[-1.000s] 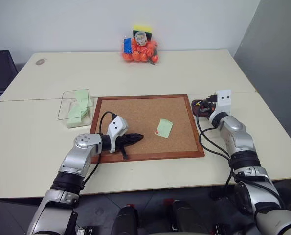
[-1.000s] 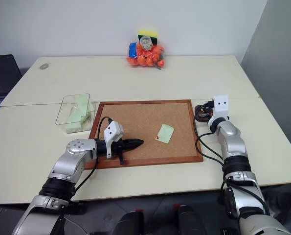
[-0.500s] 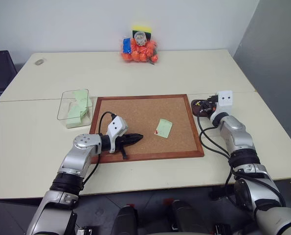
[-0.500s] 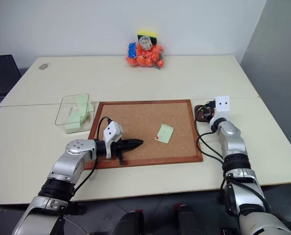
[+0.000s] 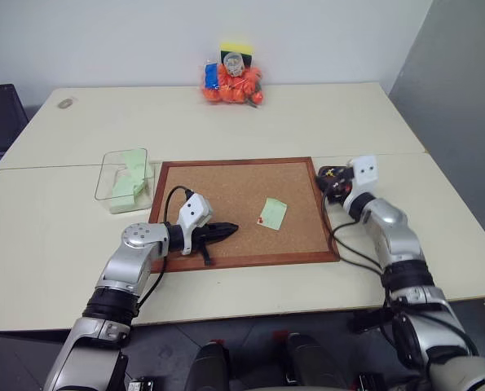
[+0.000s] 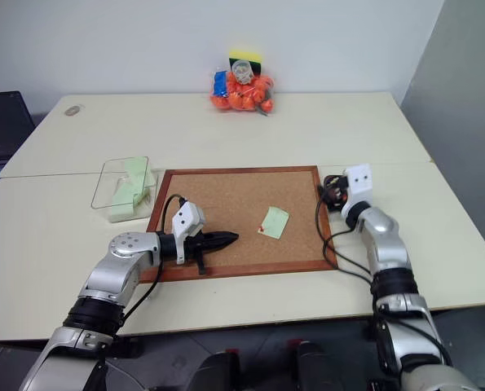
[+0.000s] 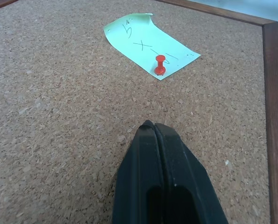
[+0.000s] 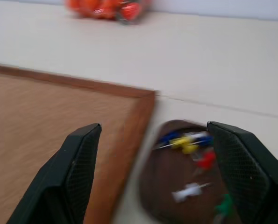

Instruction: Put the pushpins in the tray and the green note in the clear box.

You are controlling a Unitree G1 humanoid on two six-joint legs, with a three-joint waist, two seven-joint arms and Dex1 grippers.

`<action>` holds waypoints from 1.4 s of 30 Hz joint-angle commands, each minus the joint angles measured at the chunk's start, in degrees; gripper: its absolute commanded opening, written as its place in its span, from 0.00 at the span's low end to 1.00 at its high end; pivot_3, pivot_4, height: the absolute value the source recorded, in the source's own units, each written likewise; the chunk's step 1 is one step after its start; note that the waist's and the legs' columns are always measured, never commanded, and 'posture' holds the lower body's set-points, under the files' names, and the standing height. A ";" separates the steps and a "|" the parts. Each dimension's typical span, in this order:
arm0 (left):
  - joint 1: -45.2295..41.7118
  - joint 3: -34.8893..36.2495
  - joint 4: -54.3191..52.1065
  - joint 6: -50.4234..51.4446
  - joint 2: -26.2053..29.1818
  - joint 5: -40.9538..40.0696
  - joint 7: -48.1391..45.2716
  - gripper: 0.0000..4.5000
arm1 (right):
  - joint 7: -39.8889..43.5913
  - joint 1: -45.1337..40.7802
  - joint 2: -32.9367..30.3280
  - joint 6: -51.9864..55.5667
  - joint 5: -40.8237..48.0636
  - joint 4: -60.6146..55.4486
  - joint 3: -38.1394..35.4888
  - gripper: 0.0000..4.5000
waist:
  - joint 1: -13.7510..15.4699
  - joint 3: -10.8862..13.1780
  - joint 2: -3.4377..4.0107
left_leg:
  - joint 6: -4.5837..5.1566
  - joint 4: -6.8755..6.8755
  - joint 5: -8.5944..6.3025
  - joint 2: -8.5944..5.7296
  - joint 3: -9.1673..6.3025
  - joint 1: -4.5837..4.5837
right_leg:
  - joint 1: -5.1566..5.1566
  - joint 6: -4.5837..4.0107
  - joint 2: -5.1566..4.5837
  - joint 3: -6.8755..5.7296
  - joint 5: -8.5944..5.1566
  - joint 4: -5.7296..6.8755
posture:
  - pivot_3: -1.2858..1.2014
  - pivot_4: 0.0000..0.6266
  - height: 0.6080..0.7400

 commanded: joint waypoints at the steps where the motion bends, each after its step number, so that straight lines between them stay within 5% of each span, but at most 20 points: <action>1: 2.12 -1.66 2.60 2.35 1.03 2.39 0.14 0.00 | 8.48 2.84 0.76 2.72 4.32 -11.35 3.96 0.85 | -0.03 0.01 0.03 | 0.00 0.00 0.00 0.03 0.00 0.01 | 0.00 -0.01 0.02 0.00 0.00 0.01 | 0.52 0.24 1.00; 9: 1.55 -1.66 3.03 2.35 0.95 2.42 0.17 0.00 | 13.22 6.08 2.33 5.75 4.48 -17.79 10.38 0.85 | 0.07 0.00 0.01 | 0.00 0.02 0.00 0.05 -0.06 0.02 | 0.00 -0.07 0.05 -0.08 -0.01 0.02 | 0.52 0.24 1.00; 27: 2.35 -1.32 2.29 2.41 1.16 2.26 0.52 0.00 | 12.28 0.40 6.54 -1.24 -4.02 -2.85 15.50 0.85 | 0.07 0.00 0.01 | 0.00 0.02 0.00 0.06 -0.07 0.02 | 0.00 -0.11 0.06 -0.10 -0.01 0.02 | 0.52 0.24 1.00; 42: 2.00 -1.49 2.56 2.47 0.86 2.44 0.50 0.00 | 12.02 -0.48 6.80 -2.23 -5.67 -0.62 15.40 0.23 | -0.04 -0.02 0.01 | 0.00 0.02 0.00 0.09 -0.07 0.06 | 0.00 -0.12 0.10 -0.08 0.00 0.04 | 0.52 0.24 1.00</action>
